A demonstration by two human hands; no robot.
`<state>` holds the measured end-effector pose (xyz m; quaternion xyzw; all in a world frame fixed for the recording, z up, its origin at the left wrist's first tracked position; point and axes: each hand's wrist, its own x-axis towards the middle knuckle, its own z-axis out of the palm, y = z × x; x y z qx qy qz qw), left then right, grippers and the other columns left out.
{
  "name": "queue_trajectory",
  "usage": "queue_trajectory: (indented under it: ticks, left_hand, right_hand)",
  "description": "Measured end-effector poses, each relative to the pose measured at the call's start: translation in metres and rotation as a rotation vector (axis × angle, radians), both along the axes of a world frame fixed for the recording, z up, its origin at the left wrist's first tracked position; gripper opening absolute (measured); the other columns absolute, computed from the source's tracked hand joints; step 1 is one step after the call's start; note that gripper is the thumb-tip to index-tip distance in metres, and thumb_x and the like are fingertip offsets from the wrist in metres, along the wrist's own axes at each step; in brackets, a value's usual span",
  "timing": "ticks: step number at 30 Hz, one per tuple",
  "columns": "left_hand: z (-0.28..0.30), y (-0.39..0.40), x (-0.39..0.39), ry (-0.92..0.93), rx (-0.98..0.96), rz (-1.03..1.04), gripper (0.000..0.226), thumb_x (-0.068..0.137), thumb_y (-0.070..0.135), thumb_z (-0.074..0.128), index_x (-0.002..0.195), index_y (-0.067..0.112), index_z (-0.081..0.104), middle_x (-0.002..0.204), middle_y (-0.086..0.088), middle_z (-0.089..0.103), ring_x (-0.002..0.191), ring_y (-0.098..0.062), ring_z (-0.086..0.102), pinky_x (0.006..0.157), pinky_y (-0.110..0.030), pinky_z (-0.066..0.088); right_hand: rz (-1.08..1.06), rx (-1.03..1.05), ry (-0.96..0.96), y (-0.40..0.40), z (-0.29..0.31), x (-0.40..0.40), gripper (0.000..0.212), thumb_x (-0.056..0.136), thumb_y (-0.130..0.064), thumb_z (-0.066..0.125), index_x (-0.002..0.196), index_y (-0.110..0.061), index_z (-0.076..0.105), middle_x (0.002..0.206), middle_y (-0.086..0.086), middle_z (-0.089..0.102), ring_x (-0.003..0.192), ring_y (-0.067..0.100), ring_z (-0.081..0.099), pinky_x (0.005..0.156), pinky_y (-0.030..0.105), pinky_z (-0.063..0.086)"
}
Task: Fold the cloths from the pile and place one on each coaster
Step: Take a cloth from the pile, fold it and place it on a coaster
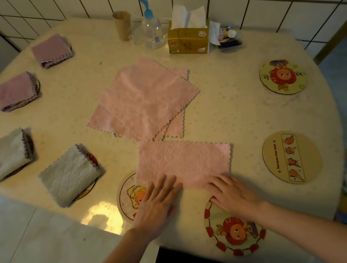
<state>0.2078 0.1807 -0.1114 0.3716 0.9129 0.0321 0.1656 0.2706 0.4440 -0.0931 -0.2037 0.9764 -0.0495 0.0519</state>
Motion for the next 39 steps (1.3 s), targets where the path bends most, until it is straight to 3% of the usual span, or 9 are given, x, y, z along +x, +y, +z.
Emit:
queue_trajectory:
  ticks: [4, 8, 12, 14, 18, 24, 27, 32, 39]
  left_hand:
    - [0.003, -0.020, -0.009, -0.002, -0.018, 0.138, 0.059, 0.097, 0.059, 0.008, 0.152, 0.037, 0.002, 0.160, 0.013, -0.006, 0.147, -0.014, -0.014, 0.117, -0.039, -0.008]
    - [0.003, -0.038, -0.014, -0.021, -0.002, 0.245, 0.059, 0.097, 0.056, 0.016, 0.152, 0.037, 0.002, 0.160, 0.013, -0.005, 0.145, -0.007, -0.019, 0.117, -0.037, -0.007]
    - [0.009, -0.024, -0.011, 0.010, -0.024, 0.306, 0.076, 0.090, 0.064, -0.007, 0.153, 0.026, 0.011, 0.160, 0.007, 0.002, 0.147, -0.017, -0.010, 0.118, -0.044, -0.002]
    - [0.016, -0.005, -0.005, 0.010, 0.022, 0.339, 0.068, 0.095, 0.058, 0.011, 0.153, 0.024, 0.015, 0.160, 0.005, 0.007, 0.148, -0.022, -0.005, 0.119, -0.047, 0.000]
    - [0.024, 0.040, 0.021, -0.022, 0.095, 0.113, 0.066, 0.093, 0.040, 0.036, 0.153, 0.030, 0.010, 0.160, 0.004, 0.009, 0.147, -0.024, 0.000, 0.119, -0.046, 0.010]
    - [0.015, 0.054, 0.056, -0.084, 0.199, -0.137, 0.052, 0.080, 0.037, 0.049, 0.128, 0.018, 0.058, 0.131, -0.002, 0.061, 0.122, -0.029, 0.056, 0.096, -0.043, 0.051]
    - [0.008, 0.041, 0.068, -0.049, 0.216, -0.243, 0.050, 0.081, 0.038, 0.053, 0.127, 0.021, 0.060, 0.133, 0.000, 0.060, 0.128, -0.027, 0.051, 0.104, -0.042, 0.044]
    - [0.010, 0.013, 0.076, 0.002, 0.236, -0.260, 0.047, 0.091, 0.041, 0.047, 0.136, 0.027, 0.051, 0.142, 0.005, 0.051, 0.135, -0.019, 0.043, 0.110, -0.043, 0.035]
    - [0.026, 0.001, 0.091, -0.366, 0.506, 0.240, 0.044, 0.093, 0.034, 0.047, 0.136, 0.029, 0.053, 0.140, 0.016, 0.048, 0.132, 0.005, 0.035, 0.111, -0.011, 0.022]
  right_hand:
    - [-0.018, 0.023, -0.062, 0.000, 0.001, -0.009, 0.051, 0.077, -0.031, 0.072, 0.121, -0.013, 0.054, 0.115, 0.003, 0.058, 0.104, 0.022, 0.053, 0.084, 0.036, 0.054]
    - [-0.011, 0.051, -0.134, -0.007, 0.008, -0.021, 0.070, 0.061, -0.004, 0.078, 0.125, -0.011, 0.049, 0.106, 0.007, 0.056, 0.095, 0.027, 0.053, 0.073, 0.037, 0.054]
    - [0.063, 0.049, -0.126, -0.007, 0.019, -0.029, 0.078, 0.050, 0.008, 0.079, 0.122, -0.008, 0.052, 0.102, 0.010, 0.060, 0.091, 0.030, 0.059, 0.071, 0.041, 0.055]
    - [0.068, 0.041, -0.131, -0.010, 0.026, -0.027, 0.066, 0.055, 0.011, 0.075, 0.114, -0.008, 0.052, 0.107, 0.011, 0.058, 0.095, 0.029, 0.057, 0.074, 0.040, 0.054]
    - [0.034, -0.094, -0.037, -0.022, 0.043, 0.000, 0.054, 0.052, 0.006, 0.077, 0.099, -0.010, 0.057, 0.093, 0.006, 0.060, 0.075, 0.021, 0.058, 0.053, 0.028, 0.052]
    - [0.181, -0.301, 0.077, -0.034, 0.051, 0.052, 0.018, 0.091, -0.022, 0.050, 0.107, -0.017, 0.057, 0.096, -0.001, 0.065, 0.081, 0.011, 0.060, 0.070, 0.022, 0.051]
    - [0.138, -0.298, 0.133, -0.014, 0.040, 0.045, 0.029, 0.080, -0.011, 0.053, 0.108, -0.016, 0.056, 0.099, 0.000, 0.065, 0.090, 0.011, 0.058, 0.077, 0.024, 0.051]
    - [0.298, -0.013, -0.116, 0.020, 0.017, 0.034, 0.069, 0.067, 0.003, 0.069, 0.130, -0.015, 0.049, 0.135, 0.004, 0.053, 0.124, 0.019, 0.051, 0.096, 0.034, 0.049]
    - [0.340, 0.000, -0.202, 0.024, 0.009, 0.030, 0.082, 0.064, -0.003, 0.065, 0.138, -0.020, 0.035, 0.142, 0.000, 0.045, 0.130, 0.017, 0.044, 0.106, 0.031, 0.038]
